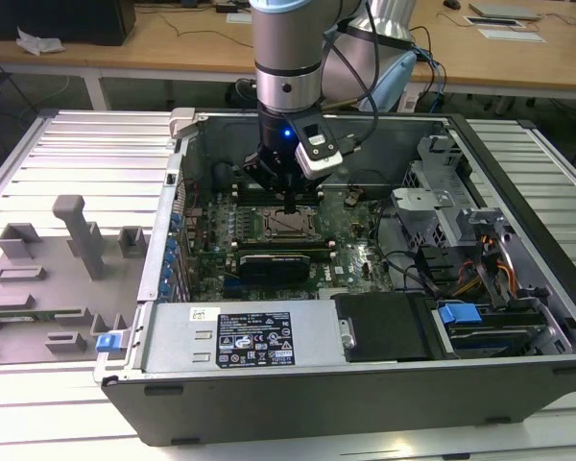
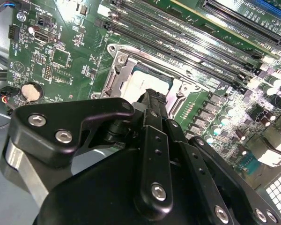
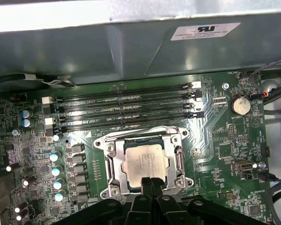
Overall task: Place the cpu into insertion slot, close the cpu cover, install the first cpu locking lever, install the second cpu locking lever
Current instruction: 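Install the second cpu locking lever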
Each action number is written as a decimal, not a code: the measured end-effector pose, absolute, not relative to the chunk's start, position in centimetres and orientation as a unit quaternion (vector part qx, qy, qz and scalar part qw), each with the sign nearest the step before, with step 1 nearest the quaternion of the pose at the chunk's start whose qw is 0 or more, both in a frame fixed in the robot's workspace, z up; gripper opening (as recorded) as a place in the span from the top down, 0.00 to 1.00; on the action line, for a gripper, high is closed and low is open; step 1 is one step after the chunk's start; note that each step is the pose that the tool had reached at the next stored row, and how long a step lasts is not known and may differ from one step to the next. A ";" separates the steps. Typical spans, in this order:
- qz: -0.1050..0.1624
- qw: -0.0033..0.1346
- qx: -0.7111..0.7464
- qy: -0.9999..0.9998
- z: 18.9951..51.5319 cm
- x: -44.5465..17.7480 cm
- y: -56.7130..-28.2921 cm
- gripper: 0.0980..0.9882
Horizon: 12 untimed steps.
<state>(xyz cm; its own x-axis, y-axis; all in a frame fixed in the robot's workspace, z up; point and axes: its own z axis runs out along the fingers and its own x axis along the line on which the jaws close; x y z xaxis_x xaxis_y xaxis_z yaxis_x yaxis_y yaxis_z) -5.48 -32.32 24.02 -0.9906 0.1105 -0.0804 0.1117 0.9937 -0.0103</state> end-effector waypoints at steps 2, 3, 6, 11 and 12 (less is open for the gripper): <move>-0.007 0.040 0.056 0.998 24.0 -5.5 -32.3 0.99; -0.008 0.040 0.056 0.998 24.1 -5.5 -32.3 0.99; -0.012 0.040 0.055 0.998 24.6 -5.5 -32.3 0.99; -0.012 0.040 0.055 0.998 24.9 -5.5 -32.3 0.99; -0.012 0.040 0.055 0.998 24.9 -5.5 -32.3 0.99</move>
<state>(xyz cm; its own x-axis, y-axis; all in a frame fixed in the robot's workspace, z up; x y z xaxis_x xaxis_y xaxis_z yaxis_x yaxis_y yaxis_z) -5.48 -32.32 24.93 -0.9906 0.1096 -0.0814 0.1116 0.9935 -0.0203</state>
